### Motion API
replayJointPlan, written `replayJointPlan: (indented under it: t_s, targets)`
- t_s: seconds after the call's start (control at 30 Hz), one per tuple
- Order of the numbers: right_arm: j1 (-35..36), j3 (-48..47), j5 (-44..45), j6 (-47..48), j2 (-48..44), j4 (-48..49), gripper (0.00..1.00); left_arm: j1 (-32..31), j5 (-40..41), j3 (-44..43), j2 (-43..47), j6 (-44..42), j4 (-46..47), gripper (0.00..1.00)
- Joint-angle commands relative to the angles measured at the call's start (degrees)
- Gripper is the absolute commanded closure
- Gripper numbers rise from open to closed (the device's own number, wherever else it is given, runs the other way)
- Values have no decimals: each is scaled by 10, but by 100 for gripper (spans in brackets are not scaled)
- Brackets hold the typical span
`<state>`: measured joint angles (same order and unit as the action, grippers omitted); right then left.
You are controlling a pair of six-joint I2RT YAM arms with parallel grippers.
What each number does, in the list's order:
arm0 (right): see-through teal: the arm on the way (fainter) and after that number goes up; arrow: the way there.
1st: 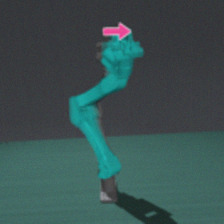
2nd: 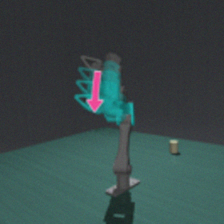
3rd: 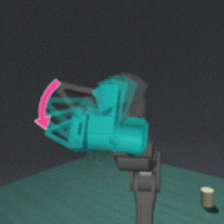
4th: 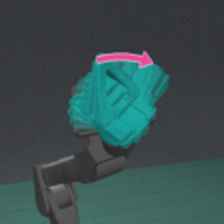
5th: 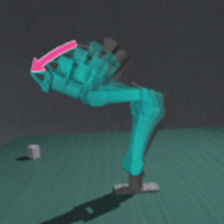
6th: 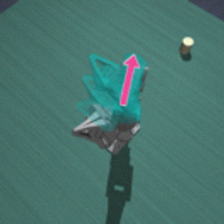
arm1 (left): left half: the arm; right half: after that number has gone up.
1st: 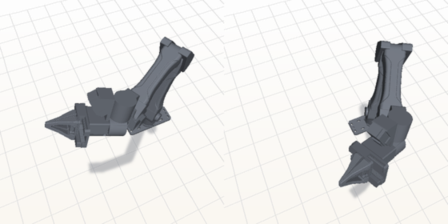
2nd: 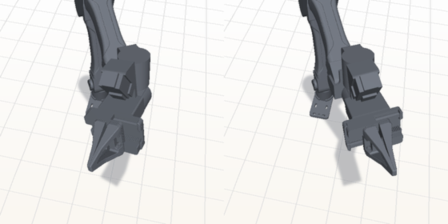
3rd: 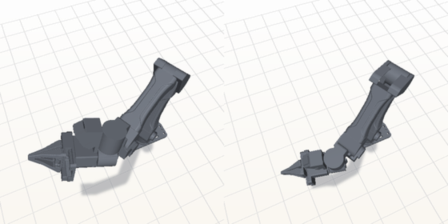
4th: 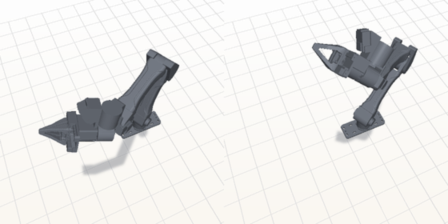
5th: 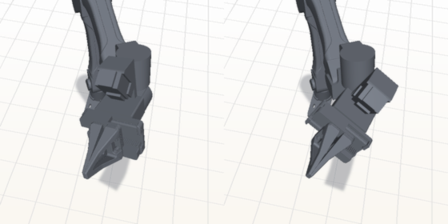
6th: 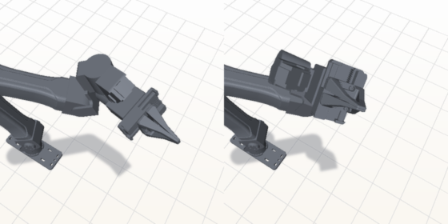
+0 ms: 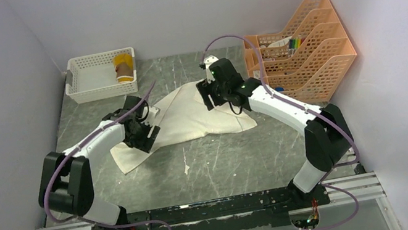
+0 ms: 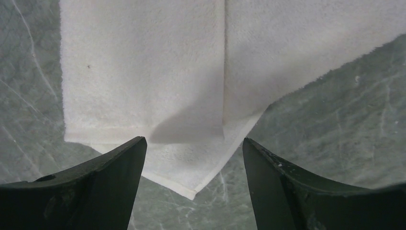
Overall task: Roll the towels
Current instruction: Flatten out the towel at the center of the board.
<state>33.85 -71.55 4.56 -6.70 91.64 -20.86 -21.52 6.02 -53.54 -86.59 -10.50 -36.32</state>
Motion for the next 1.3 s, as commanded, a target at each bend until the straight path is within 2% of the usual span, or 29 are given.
replayJointPlan:
  t_s: [0.0, 0.33, 0.53, 0.73, 1.0, 1.2, 1.27]
  targets:
    - [-3, 14, 2, 10, -21, 9, 33, -3, 27, -34, -26, -33, -7, 16]
    - [-20, 33, -9, 15, -34, 12, 33, -3, 33, -62, -80, -40, 8, 27]
    - [-32, 43, -18, 14, -41, 18, 33, -2, 38, -64, -82, -45, -4, 30]
    - [-34, 44, -26, 13, -39, 20, 33, 0, 23, -73, -67, -42, -7, 40]
    - [-36, 50, -27, 15, -41, 21, 33, 12, 6, -72, -84, -42, -9, 58]
    - [-41, 54, -32, 14, -41, 24, 33, 23, -9, -72, -94, -41, -10, 92]
    - [-41, 54, -34, 14, -40, 25, 33, 26, -26, -71, -92, -42, -9, 93]
